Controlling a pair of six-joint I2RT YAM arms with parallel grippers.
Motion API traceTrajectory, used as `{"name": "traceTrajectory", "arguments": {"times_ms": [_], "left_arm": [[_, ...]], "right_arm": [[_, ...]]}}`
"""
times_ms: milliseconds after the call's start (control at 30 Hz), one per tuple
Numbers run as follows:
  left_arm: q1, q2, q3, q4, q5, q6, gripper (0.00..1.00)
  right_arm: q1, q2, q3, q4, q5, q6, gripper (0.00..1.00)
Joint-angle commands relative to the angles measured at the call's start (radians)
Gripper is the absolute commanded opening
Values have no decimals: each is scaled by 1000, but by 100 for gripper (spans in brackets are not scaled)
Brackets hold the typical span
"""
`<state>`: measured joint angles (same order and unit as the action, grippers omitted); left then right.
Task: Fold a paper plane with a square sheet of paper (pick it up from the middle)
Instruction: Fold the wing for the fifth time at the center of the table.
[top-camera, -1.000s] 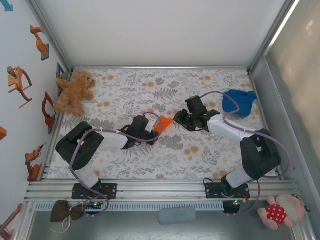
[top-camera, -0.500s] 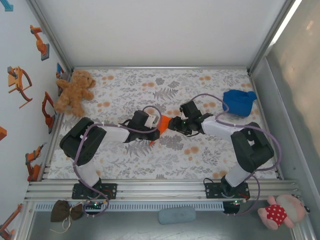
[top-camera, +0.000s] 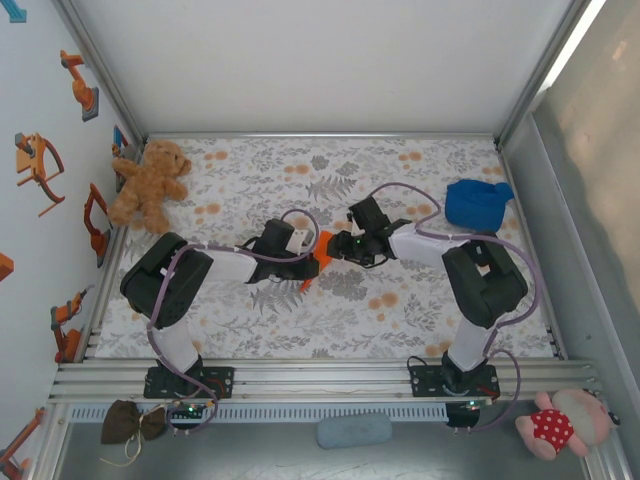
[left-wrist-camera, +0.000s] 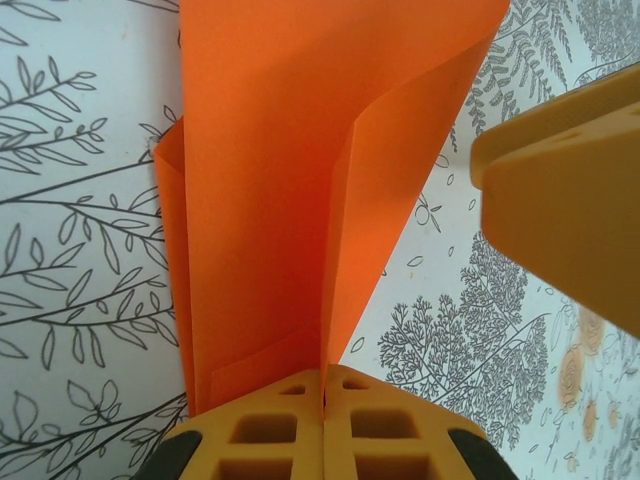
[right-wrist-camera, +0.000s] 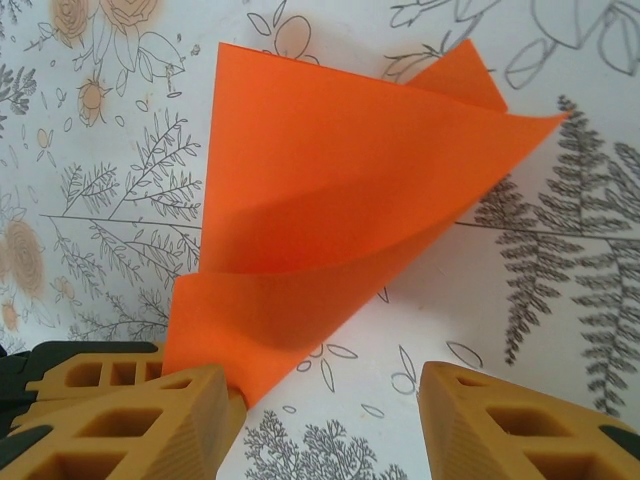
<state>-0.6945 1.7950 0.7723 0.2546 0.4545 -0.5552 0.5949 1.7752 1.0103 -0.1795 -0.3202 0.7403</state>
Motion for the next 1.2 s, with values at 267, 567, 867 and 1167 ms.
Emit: {"name": "traceTrajectory", "arguments": {"times_ms": [267,567,867,1167], "left_arm": [[44,19,-55,173,119,-179,6],[53,42,-71,225,137,-218,6],[53,62,-79,250,148,-241,10],[55,9,-88,209,136,-235,19]], "right_arm": [[13,59,83,-73,31,-77,53],[14,124,139,-121,49,-103,53],[20,187,184,-168,86,-112,54],[40,273,252,-276,171,-106,53]]}}
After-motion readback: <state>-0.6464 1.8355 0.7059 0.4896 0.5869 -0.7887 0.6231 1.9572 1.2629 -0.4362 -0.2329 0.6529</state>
